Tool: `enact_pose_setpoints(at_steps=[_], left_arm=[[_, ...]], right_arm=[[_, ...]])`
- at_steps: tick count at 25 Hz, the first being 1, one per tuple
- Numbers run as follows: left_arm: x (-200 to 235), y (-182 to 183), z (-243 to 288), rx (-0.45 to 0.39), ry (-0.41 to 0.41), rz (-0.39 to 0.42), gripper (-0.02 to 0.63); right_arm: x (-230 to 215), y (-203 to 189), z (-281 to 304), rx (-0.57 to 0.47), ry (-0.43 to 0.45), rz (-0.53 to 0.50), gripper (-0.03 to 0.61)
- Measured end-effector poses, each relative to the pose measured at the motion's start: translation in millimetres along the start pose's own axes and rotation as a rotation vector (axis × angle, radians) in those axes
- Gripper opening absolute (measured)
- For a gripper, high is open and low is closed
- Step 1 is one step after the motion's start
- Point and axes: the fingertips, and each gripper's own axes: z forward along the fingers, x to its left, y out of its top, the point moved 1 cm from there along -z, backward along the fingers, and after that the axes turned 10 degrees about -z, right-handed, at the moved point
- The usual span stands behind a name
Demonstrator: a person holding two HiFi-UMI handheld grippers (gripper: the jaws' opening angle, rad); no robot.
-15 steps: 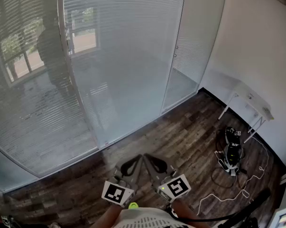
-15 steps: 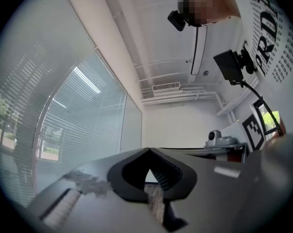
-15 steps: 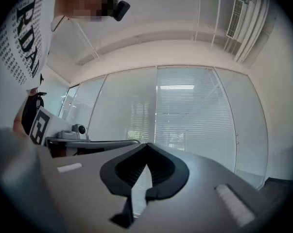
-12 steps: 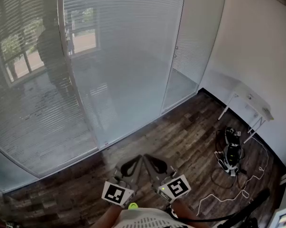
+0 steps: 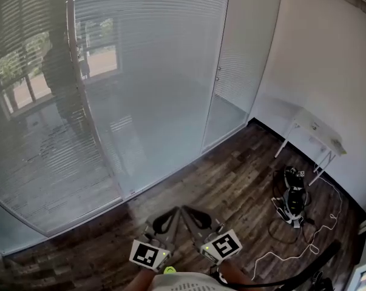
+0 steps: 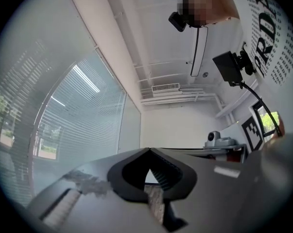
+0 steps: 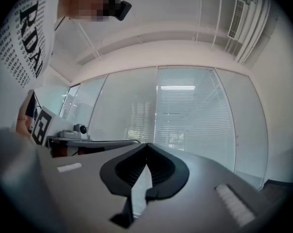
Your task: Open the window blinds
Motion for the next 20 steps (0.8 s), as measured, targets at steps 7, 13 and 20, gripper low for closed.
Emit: enact_pose_setpoints(at_steps=[7,13,20], left_arm=[[4,-5,-3,0.015,0.000,-0.011,-0.009],[31,5,-11,0.026,-0.002,-0.035,-0.009],[40,-9,3,0.030,-0.011,-0.041,-0.009]], right_arm=[[3,-4,2,0.005,0.004,0.024,0.008],[12,-1,30,0.013,0.013,0.028,0.008],[2,-13,37,0.024,0.013,-0.030,0.008]])
